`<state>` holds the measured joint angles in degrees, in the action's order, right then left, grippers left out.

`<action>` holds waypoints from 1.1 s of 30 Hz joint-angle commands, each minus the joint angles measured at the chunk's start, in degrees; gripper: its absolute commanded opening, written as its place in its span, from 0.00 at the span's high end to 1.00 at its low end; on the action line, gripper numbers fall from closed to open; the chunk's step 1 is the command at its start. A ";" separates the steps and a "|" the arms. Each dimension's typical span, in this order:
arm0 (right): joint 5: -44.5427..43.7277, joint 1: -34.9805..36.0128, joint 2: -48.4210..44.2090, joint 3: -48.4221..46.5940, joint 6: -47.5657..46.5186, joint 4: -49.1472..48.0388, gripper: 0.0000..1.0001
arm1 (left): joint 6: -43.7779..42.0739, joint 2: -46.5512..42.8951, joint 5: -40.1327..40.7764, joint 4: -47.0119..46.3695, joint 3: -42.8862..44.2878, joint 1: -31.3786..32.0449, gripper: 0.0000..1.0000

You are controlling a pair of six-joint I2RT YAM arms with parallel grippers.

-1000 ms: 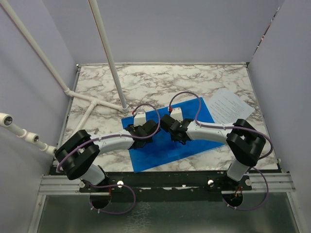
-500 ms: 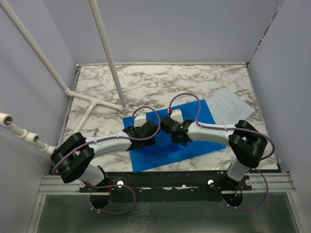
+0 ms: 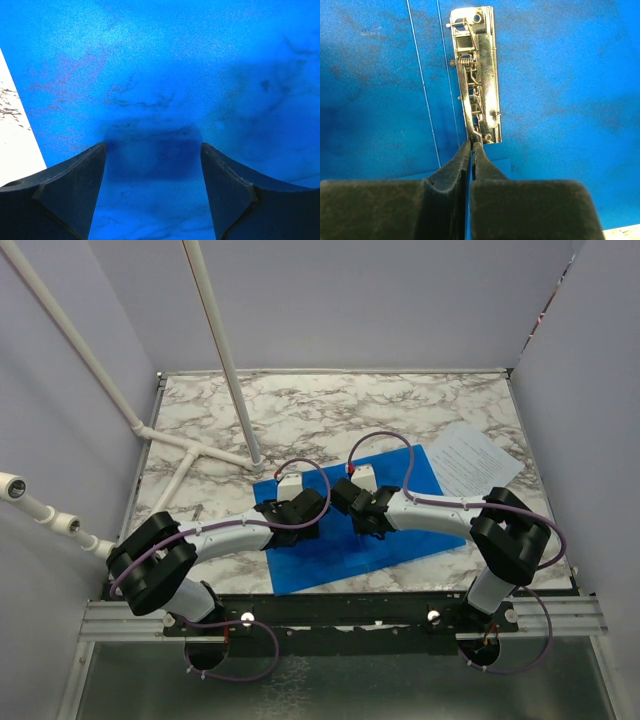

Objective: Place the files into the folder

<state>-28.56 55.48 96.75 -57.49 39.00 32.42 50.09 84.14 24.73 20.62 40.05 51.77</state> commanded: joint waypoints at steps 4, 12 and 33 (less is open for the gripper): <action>0.22 -0.17 1.91 -0.57 -0.26 0.98 0.98 | 2.36 5.64 -9.93 2.15 -5.68 0.46 0.24; -0.41 -0.77 1.29 -1.10 -0.33 0.31 0.94 | 2.96 6.03 -10.49 0.32 -7.50 0.45 0.25; 1.76 -0.99 3.60 -0.24 -0.30 -2.08 0.97 | 3.66 7.29 -9.94 -0.14 -8.92 0.44 0.26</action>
<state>-27.99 54.63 97.71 -58.06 38.54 30.55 50.13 84.71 26.28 12.21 37.34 51.77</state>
